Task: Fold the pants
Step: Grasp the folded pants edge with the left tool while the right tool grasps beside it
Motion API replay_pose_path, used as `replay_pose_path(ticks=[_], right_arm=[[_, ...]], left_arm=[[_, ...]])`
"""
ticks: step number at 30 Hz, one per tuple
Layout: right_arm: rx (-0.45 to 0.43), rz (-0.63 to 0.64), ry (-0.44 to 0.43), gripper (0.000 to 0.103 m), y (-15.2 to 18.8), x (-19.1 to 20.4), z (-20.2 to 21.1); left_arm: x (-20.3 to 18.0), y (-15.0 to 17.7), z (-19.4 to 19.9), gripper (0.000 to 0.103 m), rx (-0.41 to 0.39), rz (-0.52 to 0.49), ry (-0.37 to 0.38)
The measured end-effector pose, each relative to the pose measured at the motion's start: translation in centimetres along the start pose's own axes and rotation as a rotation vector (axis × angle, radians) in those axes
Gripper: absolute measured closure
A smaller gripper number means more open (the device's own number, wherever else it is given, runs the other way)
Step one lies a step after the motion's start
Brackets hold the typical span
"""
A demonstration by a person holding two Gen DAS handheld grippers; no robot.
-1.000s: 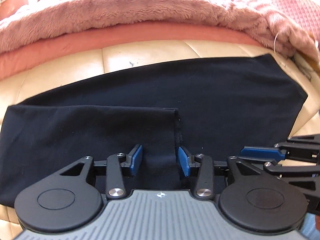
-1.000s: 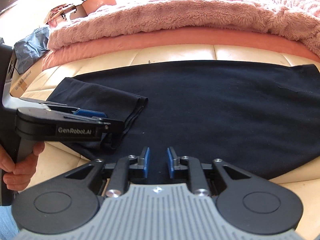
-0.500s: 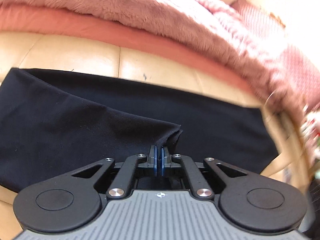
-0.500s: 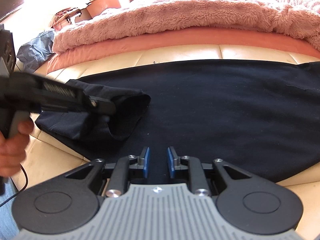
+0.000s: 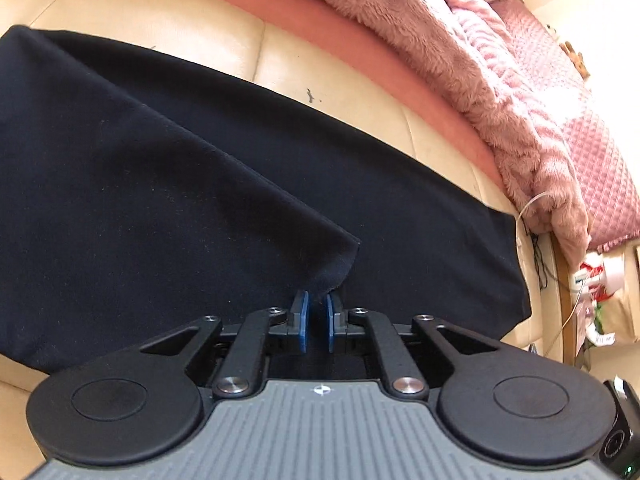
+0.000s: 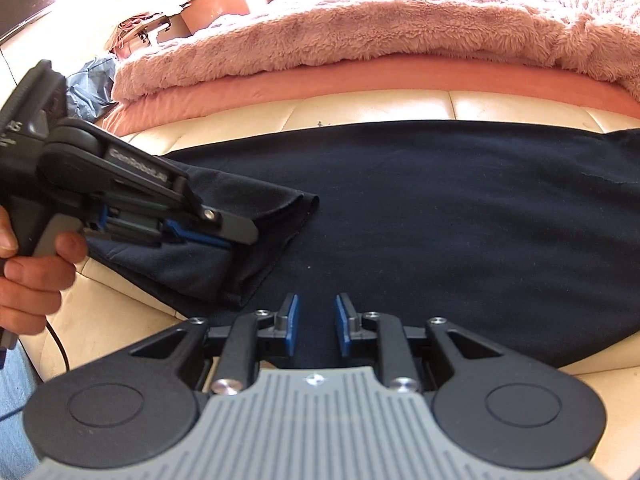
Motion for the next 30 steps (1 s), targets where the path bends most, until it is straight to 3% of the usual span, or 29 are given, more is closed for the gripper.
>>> replay_pose_path(ticks=[5,7,9,14,16,20,25,30], right_arm=[[0.000,0.022,-0.026,0.086,-0.2,0.8,-0.4],[0.003,0.029,-0.032,0.086,-0.4,1.2,-0.7],[0.001,0.040,-0.029,0.086,-0.6,1.5,-1.0],[-0.036,0.047,-0.055,0.101,-1.6,2.4,-1.6],[-0.051,0.061,-0.084,0.101,-2.1,3.2,-2.0],[0.026,0.090,-0.070,0.103,-1.3,3.8,-4.1],[0.018,0.083,-0.081,0.103,-0.8,3.6,-4.2],[0.021,0.082,-0.089,0.103,-0.9,3.5,-4.0]], left_arm=[[0.1,0.2,-0.1,0.095,-0.008,-0.030,-0.042],[-0.3,0.2,-0.1,0.102,-0.015,-0.056,-0.052],[-0.7,0.1,0.3,0.103,-0.032,-0.071,-0.040],[-1.7,-0.6,1.8,0.103,-0.070,-0.099,-0.015],[-2.0,-1.0,2.2,0.103,-0.070,-0.101,-0.003],[-3.1,-1.5,3.0,0.103,-0.074,-0.116,0.039],[-3.6,-1.3,1.0,0.103,-0.019,-0.124,0.048],[-1.9,0.1,-0.6,0.103,0.040,-0.085,0.010]])
Point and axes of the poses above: each gripper's, at about its wrist camera, not at the fingertips, and z roughly against the way its jaws point, x to its left, y to its underside, the point moved 10 cm from there along -z, roughly the way its jaws point, and after that the axes turned 3 degrees about y, right-handed, at the moved point
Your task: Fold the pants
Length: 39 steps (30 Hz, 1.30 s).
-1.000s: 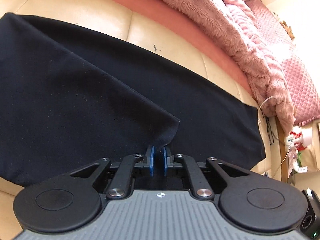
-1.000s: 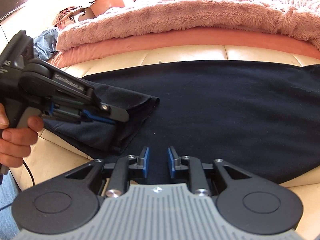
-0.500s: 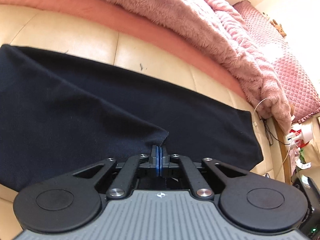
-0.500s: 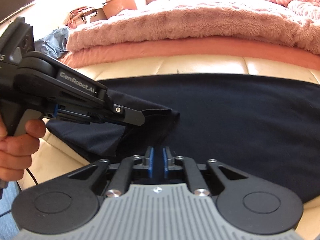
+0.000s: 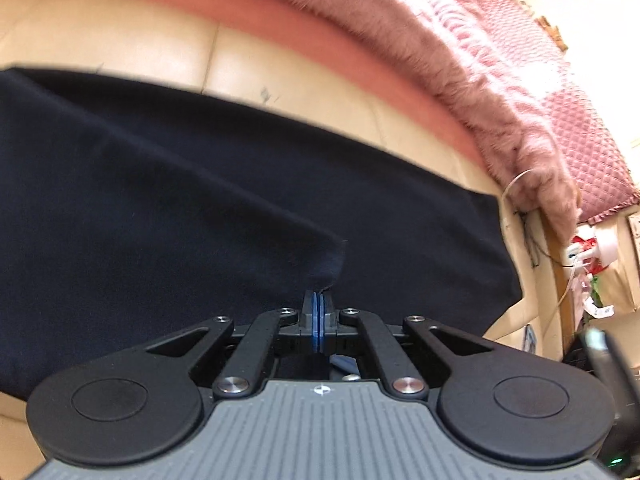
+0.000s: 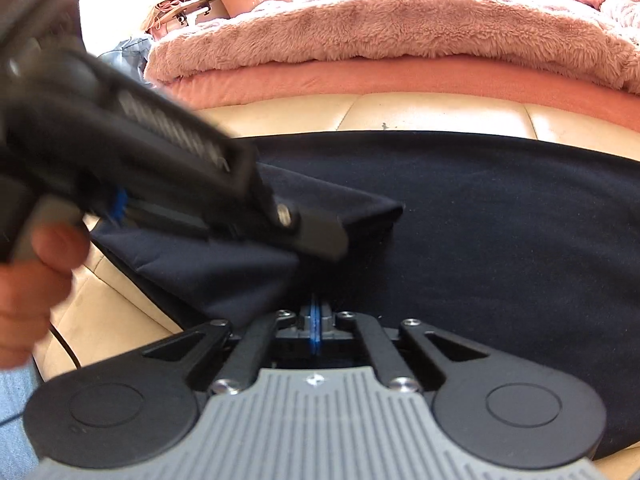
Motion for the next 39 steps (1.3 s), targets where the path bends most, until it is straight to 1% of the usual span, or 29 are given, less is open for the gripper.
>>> replay_pose_path(ticks=[2,4,6,7,8,10,12,13,14,15,16,18,20,21,22,23,25,28,31,33,35,36,38,39], right_arm=[[0.005,0.009,0.002,0.103,-0.4,-0.3,0.2],[0.011,0.012,0.018,0.102,-0.5,-0.6,0.7],[0.012,0.008,0.046,0.101,-0.5,-1.3,1.5],[0.012,-0.003,0.051,0.101,-0.4,-1.7,1.9],[0.010,-0.016,0.051,0.101,-0.4,-2.0,2.2],[0.005,-0.042,0.046,0.101,-0.3,-2.4,3.0],[0.004,-0.079,0.033,0.100,-0.4,-2.7,3.4],[0.003,-0.103,0.027,0.098,-0.6,-2.7,3.4],[0.001,-0.125,0.021,0.089,-0.6,-2.7,3.5],[-0.003,-0.153,0.013,0.083,-0.8,-2.8,3.4],[-0.005,-0.177,0.006,0.081,-0.9,-2.9,3.3],[-0.021,-0.217,0.001,0.081,-1.4,-2.9,3.2],[-0.035,-0.238,0.003,0.082,-2.0,-3.0,3.0],[-0.038,-0.236,0.009,0.085,-2.3,-3.0,2.7],[-0.038,-0.228,0.015,0.092,-2.7,-2.9,2.5],[-0.034,-0.222,0.022,0.094,-3.0,-3.0,2.2],[-0.034,-0.204,0.038,0.096,-3.8,-2.8,1.6],[-0.031,-0.181,0.058,0.096,-4.9,-2.8,0.4],[-0.016,-0.168,0.067,0.096,-5.3,-3.0,-0.6],[-0.006,-0.155,0.073,0.096,-5.6,-3.0,-1.5],[-0.004,-0.146,0.081,0.096,-5.9,-3.0,-1.9],[-0.007,-0.148,0.079,0.095,-5.9,-3.0,-1.8],[-0.014,-0.167,0.080,0.090,-5.8,-3.2,-1.0],[-0.015,-0.183,0.072,0.087,-5.7,-3.2,-0.7]], left_arm=[[0.6,0.3,0.1,0.103,0.006,0.027,0.005],[0.8,0.4,0.3,0.100,0.007,0.035,0.004],[1.0,0.3,0.7,0.091,-0.010,0.045,0.011],[1.3,0.2,1.1,0.084,-0.023,0.050,0.018],[1.4,0.0,1.7,0.082,-0.039,0.049,0.022],[1.8,-0.3,2.8,0.082,-0.070,0.036,0.016],[2.6,-0.8,4.6,0.082,-0.122,0.005,-0.033],[3.3,-1.2,5.5,0.082,-0.146,-0.009,-0.068],[4.2,-1.5,6.4,0.082,-0.171,-0.017,-0.106],[5.2,-1.9,7.5,0.082,-0.200,-0.024,-0.146],[6.2,-2.3,8.5,0.082,-0.223,-0.028,-0.183],[8.6,-3.1,10.4,0.082,-0.258,-0.034,-0.259],[10.8,-3.7,12.0,0.082,-0.281,-0.015,-0.305],[11.8,-4.1,12.7,0.082,-0.290,-0.003,-0.316],[12.6,-4.3,13.2,0.082,-0.298,0.004,-0.322],[13.1,-4.6,13.7,0.082,-0.308,0.006,-0.323],[13.6,-5.1,14.2,0.082,-0.324,0.004,-0.316],[14.3,-6.3,14.1,0.082,-0.338,-0.004,-0.325],[15.6,-7.4,13.3,0.087,-0.346,0.018,-0.373],[16.8,-7.9,13.2,0.091,-0.359,0.052,-0.374],[17.4,-8.1,13.4,0.091,-0.366,0.061,-0.373],[17.4,-8.1,13.5,0.091,-0.367,0.060,-0.369],[17.3,-8.0,13.8,0.091,-0.374,0.053,-0.374],[16.9,-7.9,14.1,0.091,-0.383,0.054,-0.364]])
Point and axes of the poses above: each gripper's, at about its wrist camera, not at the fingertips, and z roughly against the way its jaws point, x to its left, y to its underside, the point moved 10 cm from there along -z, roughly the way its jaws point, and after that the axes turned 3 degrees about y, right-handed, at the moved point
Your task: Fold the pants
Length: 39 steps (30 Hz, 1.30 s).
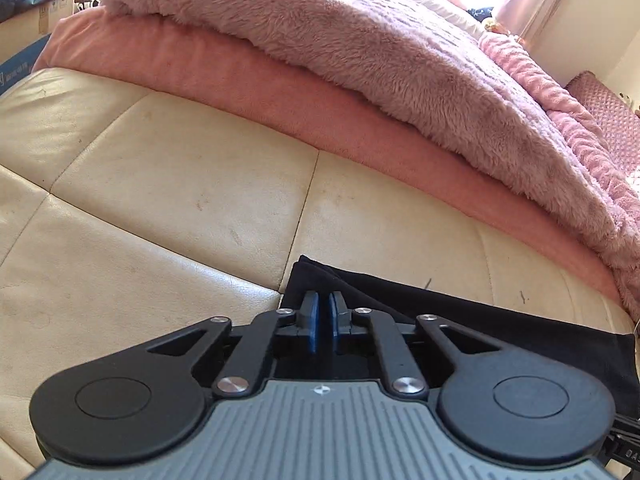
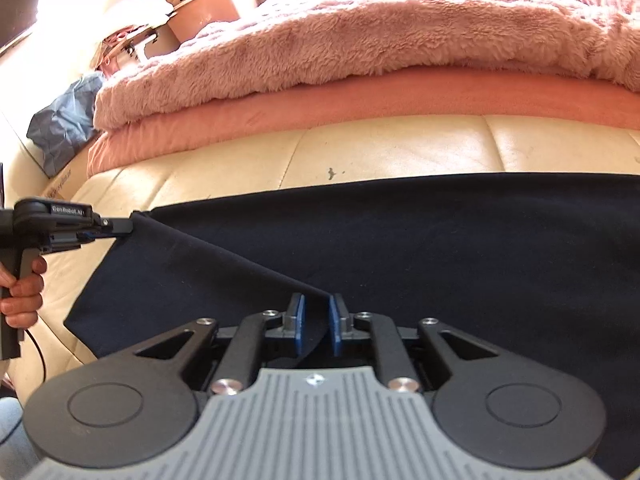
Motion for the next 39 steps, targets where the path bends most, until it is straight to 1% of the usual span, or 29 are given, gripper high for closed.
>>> replay_pose_path(ticks=[1,2,4,5,8,10,12,15,20,22,24,25,26,27,29,33,36,39], right_arm=[[0.003,-0.024,-0.015,0.077,0.3,-0.1,0.4],[0.012,-0.055,-0.032,0.073,0.7,-0.1,0.7],[0.038,-0.136,-0.074,0.073,1.9,-0.3,1.3],[0.051,-0.184,-0.096,0.073,2.4,-0.4,1.4],[0.088,-0.329,-0.159,0.073,4.0,-0.7,1.6],[0.120,-0.397,-0.179,0.072,5.2,-0.8,1.4],[0.124,-0.439,-0.203,0.072,5.8,-0.7,1.4],[0.126,-0.499,-0.223,0.072,5.7,-0.7,1.0],[0.120,-0.613,-0.283,0.072,4.9,-1.0,-0.5],[0.108,-0.655,-0.306,0.075,4.7,-1.3,-0.9],[0.105,-0.693,-0.319,0.084,4.6,-1.7,-1.4],[0.108,-0.715,-0.320,0.090,4.7,-2.0,-1.6],[0.109,-0.732,-0.325,0.094,4.8,-2.2,-1.6],[0.108,-0.745,-0.335,0.095,4.8,-2.5,-1.6],[0.116,-0.746,-0.336,0.100,4.9,-2.5,-1.7],[0.111,-0.693,-0.317,0.100,4.3,-2.0,-0.7],[0.078,-0.602,-0.292,0.101,2.8,-0.9,0.9],[0.052,-0.484,-0.272,0.101,0.2,1.4,2.4]], left_arm=[[-0.2,0.1,0.4,0.091,-0.006,0.003,0.012],[-0.7,0.3,0.8,0.091,-0.008,-0.001,0.023],[-1.8,1.1,1.7,0.091,0.000,-0.029,0.057],[-2.4,1.7,2.0,0.091,0.006,-0.048,0.061],[-3.1,3.4,2.4,0.091,0.025,-0.083,0.050],[-2.9,4.3,2.2,0.091,0.042,-0.090,0.036],[-2.3,5.1,2.0,0.091,0.054,-0.084,0.020],[-1.5,5.8,1.5,0.092,0.066,-0.060,0.015],[-1.3,5.7,1.5,0.092,0.066,-0.037,0.028],[-1.2,5.7,1.5,0.092,0.066,-0.035,0.032],[-1.1,5.7,1.4,0.092,0.066,-0.025,0.037],[-1.0,5.7,1.4,0.092,0.066,-0.021,0.038],[-1.0,5.7,1.4,0.093,0.066,-0.019,0.039],[-0.9,5.8,1.4,0.093,0.066,-0.018,0.039],[-0.9,5.8,1.3,0.093,0.065,-0.018,0.037],[-1.1,5.5,1.7,0.093,0.063,-0.019,0.023],[-1.5,4.9,3.0,0.092,0.026,-0.019,0.020],[-1.1,4.1,5.0,0.092,-0.023,0.006,0.016]])
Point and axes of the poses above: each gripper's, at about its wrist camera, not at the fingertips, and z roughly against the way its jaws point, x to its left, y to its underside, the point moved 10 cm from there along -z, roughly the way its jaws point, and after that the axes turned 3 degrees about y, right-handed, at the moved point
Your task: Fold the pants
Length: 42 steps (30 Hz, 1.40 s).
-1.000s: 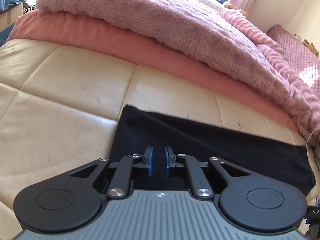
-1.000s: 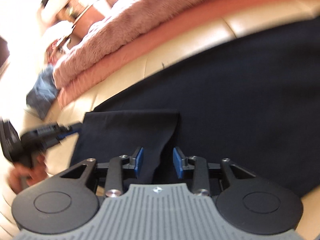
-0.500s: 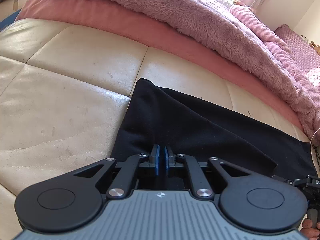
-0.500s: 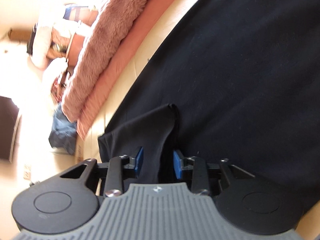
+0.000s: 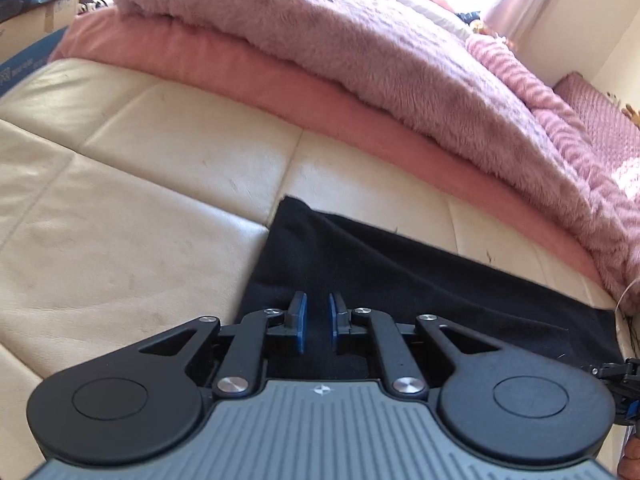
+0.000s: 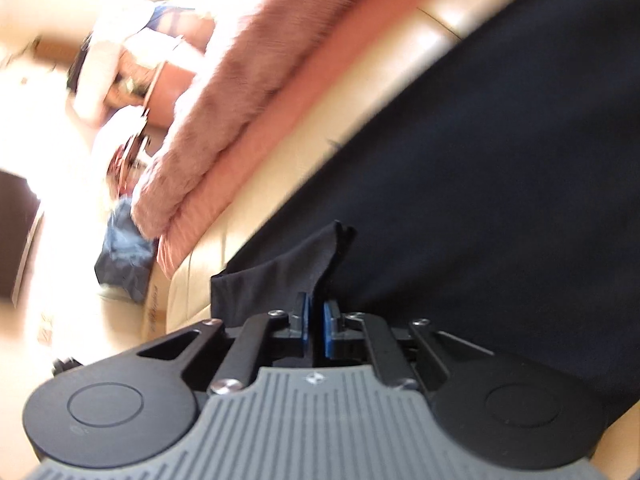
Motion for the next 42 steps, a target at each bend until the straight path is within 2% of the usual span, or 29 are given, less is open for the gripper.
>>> replay_pose_path(ticks=[7,12,15,19,23,29,36,42], right_arm=[[0.005,0.180,0.005,0.102,-3.7,7.6,2.1],[-0.025,0.242,-0.029,0.102,-8.7,12.1,6.1],[-0.050,0.281,-0.018,0.102,-11.9,13.4,9.4],[-0.100,0.332,0.033,0.103,-15.7,12.6,14.7],[-0.124,0.312,0.112,0.103,-19.2,7.9,19.4],[-0.146,0.222,0.239,0.103,-22.1,-3.5,23.5],[-0.105,0.138,0.342,0.103,-22.6,-15.1,21.3],[-0.089,0.125,0.426,0.103,-21.9,-22.2,17.9]], left_arm=[[1.2,-1.7,4.3,0.092,-0.092,0.053,-0.018],[0.4,-2.2,5.6,0.092,-0.119,0.045,-0.002],[-1.0,-2.1,5.3,0.092,-0.114,0.028,0.009],[-4.2,-2.0,4.2,0.092,-0.101,-0.047,0.021],[-8.0,-1.8,2.2,0.092,-0.078,-0.141,0.030],[-13.8,-0.4,-1.6,0.092,-0.016,-0.270,0.049],[-18.1,2.1,-6.1,0.092,0.061,-0.391,0.041],[-17.8,4.0,-8.9,0.092,0.127,-0.432,-0.004]])
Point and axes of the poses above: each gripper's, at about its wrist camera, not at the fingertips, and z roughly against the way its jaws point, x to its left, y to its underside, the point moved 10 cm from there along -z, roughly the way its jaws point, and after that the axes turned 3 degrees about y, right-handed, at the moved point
